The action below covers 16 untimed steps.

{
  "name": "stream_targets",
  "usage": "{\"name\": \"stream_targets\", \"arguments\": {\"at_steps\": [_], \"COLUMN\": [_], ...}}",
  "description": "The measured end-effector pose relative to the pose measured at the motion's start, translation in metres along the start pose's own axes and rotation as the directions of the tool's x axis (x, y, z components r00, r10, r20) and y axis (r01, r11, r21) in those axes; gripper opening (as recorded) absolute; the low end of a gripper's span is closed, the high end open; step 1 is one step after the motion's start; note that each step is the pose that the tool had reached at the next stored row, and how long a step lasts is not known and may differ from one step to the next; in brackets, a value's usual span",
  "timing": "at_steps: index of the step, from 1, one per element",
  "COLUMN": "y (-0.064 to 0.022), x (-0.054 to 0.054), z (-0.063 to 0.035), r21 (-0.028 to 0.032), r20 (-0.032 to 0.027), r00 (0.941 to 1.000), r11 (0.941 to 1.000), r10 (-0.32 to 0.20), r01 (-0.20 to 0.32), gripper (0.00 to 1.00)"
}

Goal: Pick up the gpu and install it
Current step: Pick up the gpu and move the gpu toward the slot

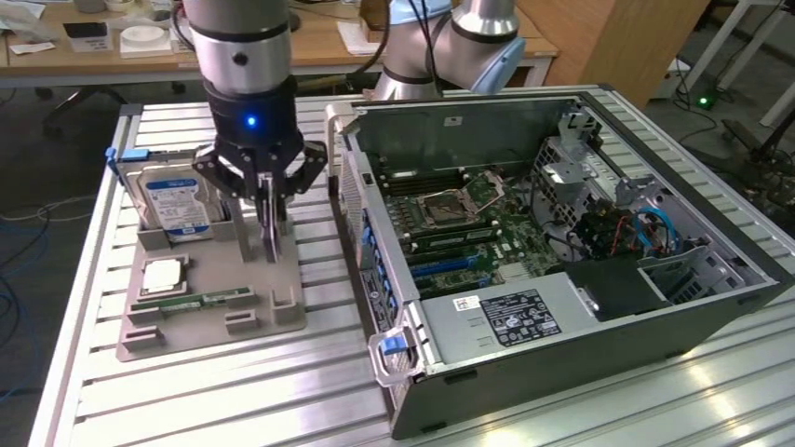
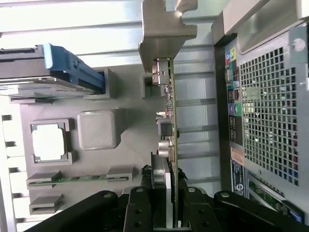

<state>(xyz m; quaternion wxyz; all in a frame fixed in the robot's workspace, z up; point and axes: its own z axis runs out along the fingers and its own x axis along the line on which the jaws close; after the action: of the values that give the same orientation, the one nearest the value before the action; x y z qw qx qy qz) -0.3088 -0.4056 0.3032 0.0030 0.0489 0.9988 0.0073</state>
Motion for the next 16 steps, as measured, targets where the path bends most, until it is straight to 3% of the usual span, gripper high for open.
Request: {"name": "stream_targets", "arguments": {"at_steps": [10,16], "y": [0.0005,0.0009], "x": [0.000,0.000], "z": [-0.0347,-0.0612], "r21": [0.0000,-0.0001], "r20": [0.0000,0.0001], "r00": [1.0000,1.0000], "r11": [1.0000,1.0000], "r10": [0.000,0.000], "r01": [0.000,0.000], "gripper": [0.29,0.29]}}
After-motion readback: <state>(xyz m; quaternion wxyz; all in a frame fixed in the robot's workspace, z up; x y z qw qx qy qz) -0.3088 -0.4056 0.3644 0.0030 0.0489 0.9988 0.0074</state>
